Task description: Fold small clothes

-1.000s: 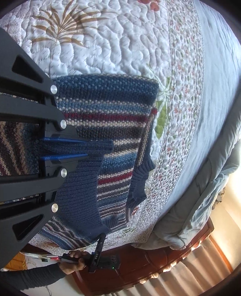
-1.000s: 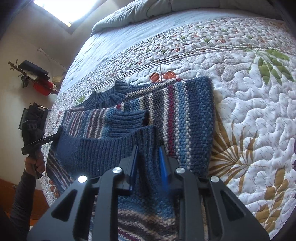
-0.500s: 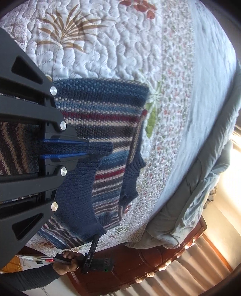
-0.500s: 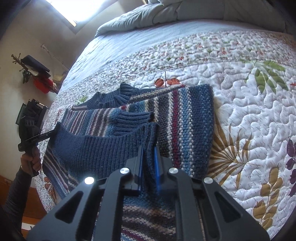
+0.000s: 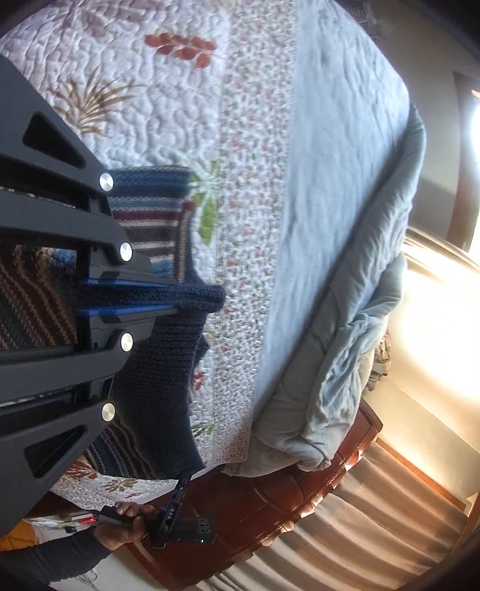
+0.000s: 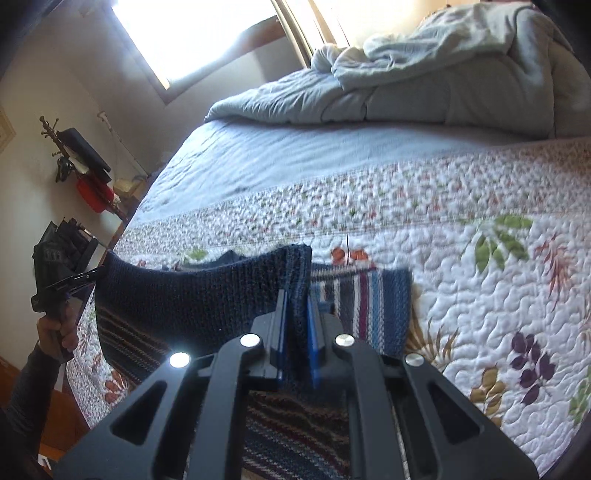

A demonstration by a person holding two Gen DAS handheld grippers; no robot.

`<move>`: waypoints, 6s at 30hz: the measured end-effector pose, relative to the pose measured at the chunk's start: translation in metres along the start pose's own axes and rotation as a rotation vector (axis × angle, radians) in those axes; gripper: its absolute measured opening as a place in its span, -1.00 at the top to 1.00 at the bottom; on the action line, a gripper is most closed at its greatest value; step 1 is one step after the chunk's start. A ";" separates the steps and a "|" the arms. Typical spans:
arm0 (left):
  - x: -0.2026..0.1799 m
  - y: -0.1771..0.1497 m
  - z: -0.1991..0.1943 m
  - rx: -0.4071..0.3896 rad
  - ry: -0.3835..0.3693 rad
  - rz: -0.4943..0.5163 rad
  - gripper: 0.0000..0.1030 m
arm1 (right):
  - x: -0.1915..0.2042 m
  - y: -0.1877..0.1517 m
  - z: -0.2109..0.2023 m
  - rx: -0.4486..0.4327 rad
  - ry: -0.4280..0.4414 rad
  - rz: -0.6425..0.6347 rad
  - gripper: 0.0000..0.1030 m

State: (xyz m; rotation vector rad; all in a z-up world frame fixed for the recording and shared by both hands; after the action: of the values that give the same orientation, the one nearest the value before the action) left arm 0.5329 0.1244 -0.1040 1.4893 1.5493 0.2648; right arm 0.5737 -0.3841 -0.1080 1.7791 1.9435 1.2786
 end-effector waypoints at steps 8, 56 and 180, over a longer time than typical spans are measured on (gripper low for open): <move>0.010 0.039 0.039 -0.013 0.064 -0.023 0.85 | -0.002 0.035 0.040 -0.028 -0.064 0.019 0.84; 0.108 -0.035 0.186 0.228 0.396 -0.099 0.82 | -0.066 -0.022 0.191 0.160 -0.303 0.113 0.76; -0.155 0.039 0.142 0.368 0.202 0.058 0.62 | 0.254 -0.114 -0.008 -0.408 -0.088 -0.369 0.80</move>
State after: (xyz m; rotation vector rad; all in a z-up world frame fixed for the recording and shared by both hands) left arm 0.6346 -0.0626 -0.0810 1.8408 1.7871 0.1728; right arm 0.4251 -0.1501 -0.0855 1.1975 1.7048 1.3190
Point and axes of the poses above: each gripper's, at about its wrist camera, not at the fingertips, and z roughly the way its jaws point, x to its left, y to its top, the point moved 1 cm from there along z, roughly the way its jaws point, and after that the axes turned 12 degrees about -x, right-handed, at the moved point
